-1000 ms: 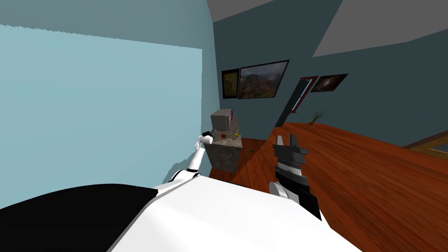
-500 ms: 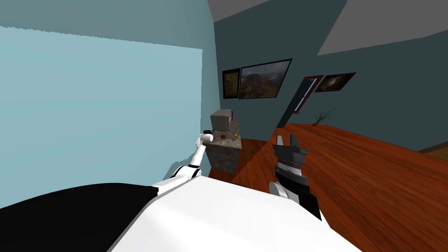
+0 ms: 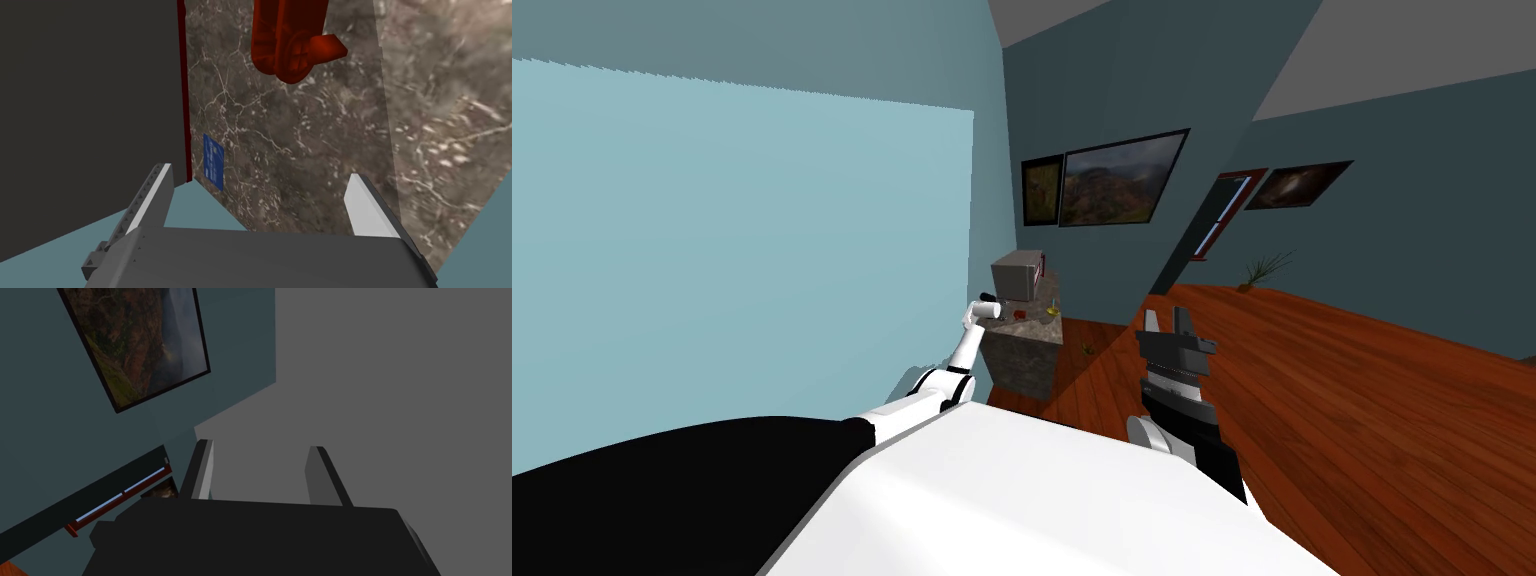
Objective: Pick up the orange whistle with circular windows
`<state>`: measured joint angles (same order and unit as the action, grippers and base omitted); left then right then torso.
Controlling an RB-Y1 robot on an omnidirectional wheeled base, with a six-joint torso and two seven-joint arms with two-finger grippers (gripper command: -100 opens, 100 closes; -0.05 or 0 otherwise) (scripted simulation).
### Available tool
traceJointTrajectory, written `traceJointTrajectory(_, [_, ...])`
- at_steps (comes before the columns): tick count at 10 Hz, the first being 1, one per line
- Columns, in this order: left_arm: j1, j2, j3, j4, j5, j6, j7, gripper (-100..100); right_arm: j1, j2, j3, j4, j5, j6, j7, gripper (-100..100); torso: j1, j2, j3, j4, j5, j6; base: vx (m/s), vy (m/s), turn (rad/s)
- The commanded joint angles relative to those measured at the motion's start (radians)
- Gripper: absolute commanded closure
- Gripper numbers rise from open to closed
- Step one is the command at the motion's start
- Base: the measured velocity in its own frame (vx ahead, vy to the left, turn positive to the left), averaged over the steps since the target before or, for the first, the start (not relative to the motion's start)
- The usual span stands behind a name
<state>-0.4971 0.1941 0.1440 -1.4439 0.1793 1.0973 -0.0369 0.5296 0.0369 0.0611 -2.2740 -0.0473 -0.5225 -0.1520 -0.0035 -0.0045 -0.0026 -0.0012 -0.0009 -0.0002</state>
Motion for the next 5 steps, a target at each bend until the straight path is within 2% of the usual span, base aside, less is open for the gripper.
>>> traceJointTrajectory(1, [-0.004, 0.003, 0.002, 0.004, 0.004, 0.028, -0.001, -100, 0.000, 0.000, 0.000, 0.000, 0.000, 0.000, 0.000, 0, 0.000, 0.000, 0.000, 0.000, 0.000, 0.000, 0.017, -0.027, 0.001])
traceJointTrajectory(2, [-0.036, 0.010, 0.009, 0.042, 0.010, 0.068, 0.004, -100, 0.000, 0.000, 0.000, 0.000, 0.000, 0.000, 0.000, 0, 0.002, 0.002, 0.001, 0.000, 0.000, 0.000, 0.036, -0.040, 0.067])
traceJointTrajectory(3, [-0.036, 0.010, 0.009, 0.042, 0.010, 0.083, 0.004, -100, 0.000, 0.000, 0.000, 0.000, 0.000, 0.000, 0.000, 0, 0.001, 0.001, 0.001, 0.000, 0.000, 0.000, 0.054, -0.046, 0.050])
traceJointTrajectory(4, [-0.066, 0.017, 0.015, 0.081, 0.016, 0.121, 0.009, -100, 0.000, 0.000, 0.000, 0.000, 0.000, 0.000, 0.000, 0, 0.001, 0.001, 0.000, 0.000, 0.000, 0.000, 0.084, -0.052, 0.077])
traceJointTrajectory(5, [-0.066, 0.017, 0.015, 0.081, 0.016, 0.136, 0.009, -100, 0.000, 0.000, 0.000, 0.000, 0.000, 0.000, 0.000, 0, 0.001, -0.001, -0.001, 0.000, 0.000, 0.000, 0.068, -0.054, 0.040])
